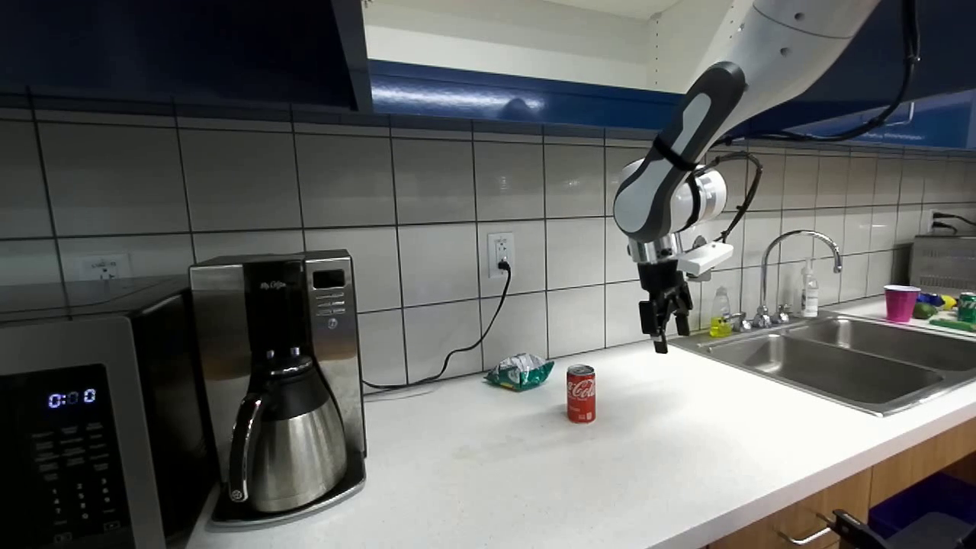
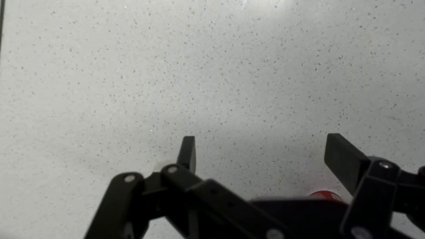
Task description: Put the red can inside the open cabinet
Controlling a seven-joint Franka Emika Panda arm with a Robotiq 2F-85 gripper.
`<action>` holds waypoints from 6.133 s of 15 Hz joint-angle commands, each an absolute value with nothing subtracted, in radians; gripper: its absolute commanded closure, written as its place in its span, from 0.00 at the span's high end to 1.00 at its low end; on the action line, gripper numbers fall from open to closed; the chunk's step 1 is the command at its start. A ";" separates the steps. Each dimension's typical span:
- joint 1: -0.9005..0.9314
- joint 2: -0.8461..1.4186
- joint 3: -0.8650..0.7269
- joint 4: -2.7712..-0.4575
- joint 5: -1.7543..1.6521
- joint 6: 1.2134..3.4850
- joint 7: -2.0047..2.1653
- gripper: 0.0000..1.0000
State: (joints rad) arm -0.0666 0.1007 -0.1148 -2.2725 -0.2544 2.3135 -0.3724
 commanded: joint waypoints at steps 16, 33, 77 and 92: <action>-0.043 0.289 0.008 -2.227 -0.167 2.468 -0.367 1.00; -0.071 0.343 0.038 -2.300 -0.064 2.774 -0.350 1.00; -0.050 0.398 -0.002 -2.237 -0.108 2.890 -0.278 0.39; -0.031 0.100 -0.067 -2.331 -0.184 2.614 -0.226 0.39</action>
